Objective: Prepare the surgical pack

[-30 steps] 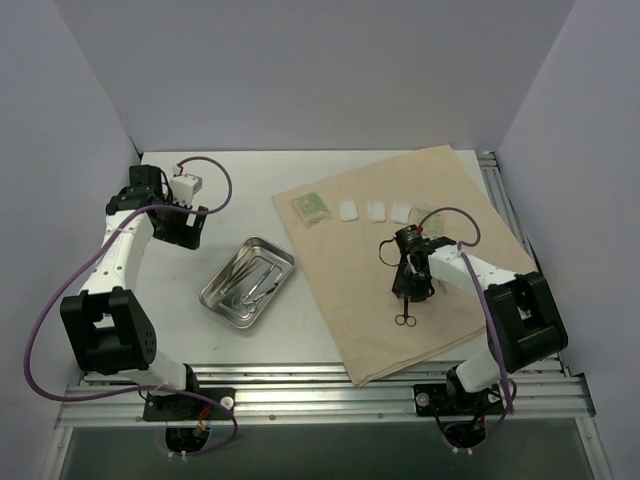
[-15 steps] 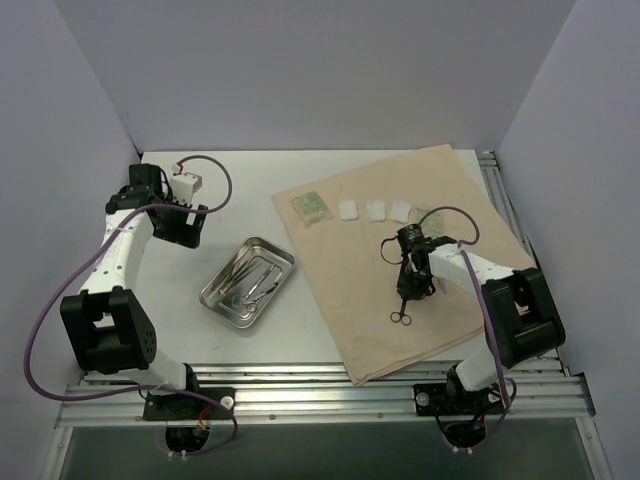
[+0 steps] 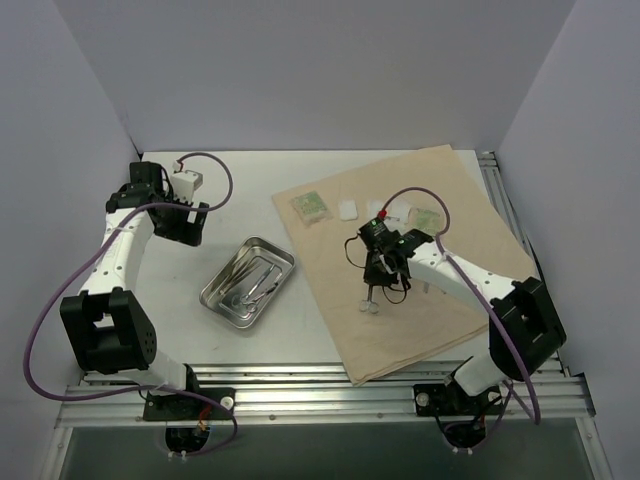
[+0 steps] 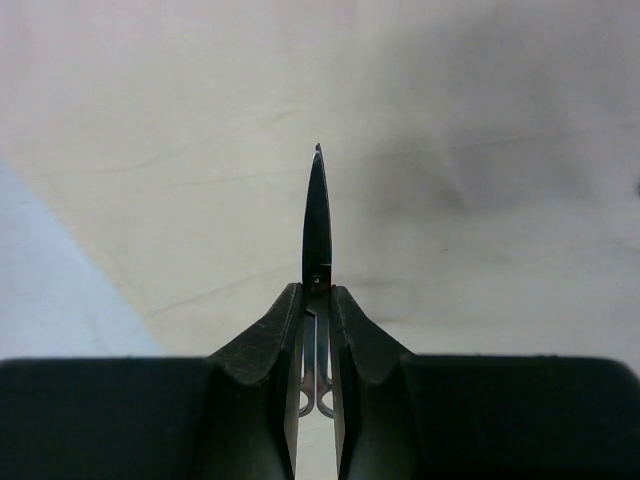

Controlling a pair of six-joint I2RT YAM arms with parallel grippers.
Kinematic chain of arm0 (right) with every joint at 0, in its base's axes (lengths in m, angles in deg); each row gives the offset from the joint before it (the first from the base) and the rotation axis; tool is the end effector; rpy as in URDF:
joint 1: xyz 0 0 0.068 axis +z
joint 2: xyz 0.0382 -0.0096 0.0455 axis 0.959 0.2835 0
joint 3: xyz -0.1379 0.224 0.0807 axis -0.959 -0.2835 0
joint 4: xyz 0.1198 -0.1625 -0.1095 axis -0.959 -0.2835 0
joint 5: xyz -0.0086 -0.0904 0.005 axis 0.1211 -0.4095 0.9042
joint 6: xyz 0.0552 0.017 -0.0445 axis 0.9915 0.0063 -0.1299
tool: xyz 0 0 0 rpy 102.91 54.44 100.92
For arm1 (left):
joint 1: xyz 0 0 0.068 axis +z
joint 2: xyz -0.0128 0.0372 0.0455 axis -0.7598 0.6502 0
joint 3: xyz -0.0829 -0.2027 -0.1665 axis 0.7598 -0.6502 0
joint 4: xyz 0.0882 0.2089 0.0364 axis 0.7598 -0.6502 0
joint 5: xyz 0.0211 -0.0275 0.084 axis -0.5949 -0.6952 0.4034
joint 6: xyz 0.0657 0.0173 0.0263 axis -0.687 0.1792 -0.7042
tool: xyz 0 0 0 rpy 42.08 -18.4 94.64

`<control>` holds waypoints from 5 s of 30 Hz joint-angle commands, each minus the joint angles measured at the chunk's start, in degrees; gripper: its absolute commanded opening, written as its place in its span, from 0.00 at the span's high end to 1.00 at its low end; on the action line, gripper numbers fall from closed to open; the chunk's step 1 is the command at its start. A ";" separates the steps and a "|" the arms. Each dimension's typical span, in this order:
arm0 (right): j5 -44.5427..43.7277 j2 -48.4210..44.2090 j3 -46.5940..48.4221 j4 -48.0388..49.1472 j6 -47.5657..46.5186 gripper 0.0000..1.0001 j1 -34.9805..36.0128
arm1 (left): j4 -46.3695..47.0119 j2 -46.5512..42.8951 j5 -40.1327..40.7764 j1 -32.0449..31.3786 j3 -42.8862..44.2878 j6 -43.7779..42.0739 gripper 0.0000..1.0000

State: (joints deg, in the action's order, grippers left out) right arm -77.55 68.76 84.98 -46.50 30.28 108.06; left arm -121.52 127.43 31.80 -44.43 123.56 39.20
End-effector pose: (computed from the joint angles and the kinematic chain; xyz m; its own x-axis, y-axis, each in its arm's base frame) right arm 0.2437 0.1611 0.2164 -0.8551 0.2035 -0.4769 0.0509 0.9483 0.3133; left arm 0.3003 0.0180 0.2865 -0.8004 0.2994 -0.5194 0.3025 0.9497 0.0812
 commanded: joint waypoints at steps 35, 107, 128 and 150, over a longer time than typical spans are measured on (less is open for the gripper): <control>-5.47 37.27 32.66 23.10 40.10 1.00 24.98 | 2.39 -3.93 -2.93 -0.18 -1.90 0.73 0.06; 8.32 17.31 13.66 -3.88 -64.22 0.70 -37.60 | -9.39 -1.39 -4.52 -0.89 7.94 -0.85 0.06; 9.65 25.32 15.78 -5.38 -64.75 0.72 -38.22 | -9.30 -2.26 -1.96 -0.89 6.80 -1.64 0.06; 5.43 17.42 16.75 -7.75 -61.59 1.00 -36.90 | -9.30 -3.32 -1.44 -0.89 6.97 -1.99 0.06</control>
State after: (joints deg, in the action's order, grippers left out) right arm -70.16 91.47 101.72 -51.73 -32.68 70.68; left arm -130.79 125.96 30.33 -45.22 129.27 37.86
